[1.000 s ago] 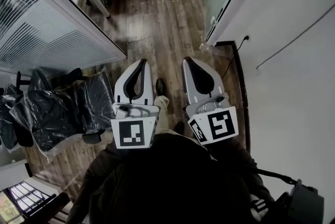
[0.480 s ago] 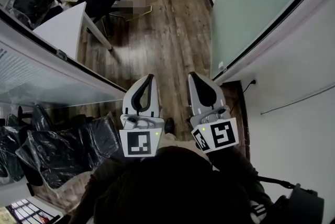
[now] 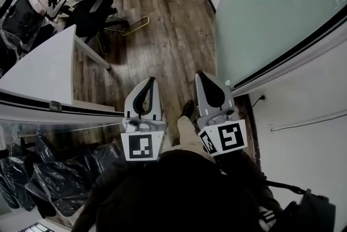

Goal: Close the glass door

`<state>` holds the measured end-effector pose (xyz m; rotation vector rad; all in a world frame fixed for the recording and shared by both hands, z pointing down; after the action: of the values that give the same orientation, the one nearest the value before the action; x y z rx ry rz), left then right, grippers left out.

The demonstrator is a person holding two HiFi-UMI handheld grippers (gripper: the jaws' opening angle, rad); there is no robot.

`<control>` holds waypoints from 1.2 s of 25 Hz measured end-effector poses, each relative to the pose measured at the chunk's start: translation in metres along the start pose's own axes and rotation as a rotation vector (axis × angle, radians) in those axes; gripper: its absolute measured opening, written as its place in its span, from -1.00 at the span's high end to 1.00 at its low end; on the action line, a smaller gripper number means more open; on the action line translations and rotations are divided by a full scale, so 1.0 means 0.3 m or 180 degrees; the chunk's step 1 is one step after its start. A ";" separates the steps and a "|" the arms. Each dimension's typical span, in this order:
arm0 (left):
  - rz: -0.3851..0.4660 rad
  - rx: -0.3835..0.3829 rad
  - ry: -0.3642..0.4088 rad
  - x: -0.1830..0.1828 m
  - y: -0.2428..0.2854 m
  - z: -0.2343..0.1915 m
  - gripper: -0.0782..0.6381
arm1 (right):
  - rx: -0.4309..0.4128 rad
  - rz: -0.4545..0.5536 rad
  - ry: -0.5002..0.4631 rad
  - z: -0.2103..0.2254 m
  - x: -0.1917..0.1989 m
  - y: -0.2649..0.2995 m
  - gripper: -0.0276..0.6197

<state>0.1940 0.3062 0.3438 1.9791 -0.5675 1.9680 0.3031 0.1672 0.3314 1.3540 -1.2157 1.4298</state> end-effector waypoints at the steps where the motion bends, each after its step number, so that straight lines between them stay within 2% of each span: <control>1: -0.0001 0.0008 -0.0007 0.009 0.054 -0.016 0.79 | 0.0009 -0.0007 -0.0002 0.029 0.015 0.044 0.91; 7: -0.0037 0.0121 -0.0008 0.070 0.459 -0.107 0.79 | 0.0078 -0.0009 -0.0025 0.259 0.095 0.365 0.91; 12: -0.0068 0.0192 0.0024 0.017 0.814 -0.182 0.79 | 0.0099 -0.0009 0.0098 0.469 0.083 0.644 0.91; 16: -0.0095 0.0243 0.0031 -0.016 1.011 -0.221 0.79 | 0.0139 0.0064 0.0118 0.592 0.061 0.803 0.91; 20: -0.0005 0.0276 0.0053 -0.054 1.194 -0.258 0.79 | 0.0208 0.0106 0.0105 0.696 0.050 0.930 0.91; 26: -0.0051 0.0454 0.0046 -0.049 1.603 -0.226 0.79 | 0.0328 0.0027 0.0078 1.008 0.059 1.164 0.91; 30: -0.0066 0.0575 0.0014 -0.006 1.885 -0.307 0.79 | 0.0455 -0.0027 0.0054 1.148 0.123 1.373 0.91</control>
<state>-0.1536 -0.1477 0.3052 2.0751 -0.3781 2.0753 -0.0249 -0.2589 0.3088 1.4380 -1.1134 1.5436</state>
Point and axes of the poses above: the fingertips, and each gripper's own axes: y forward along the fingers, z to its right, x out of its underside, the point moved 8 cm from there along -y, backward along the fingers, and after that the axes turned 6 degrees about -y, right-handed, at the moved point
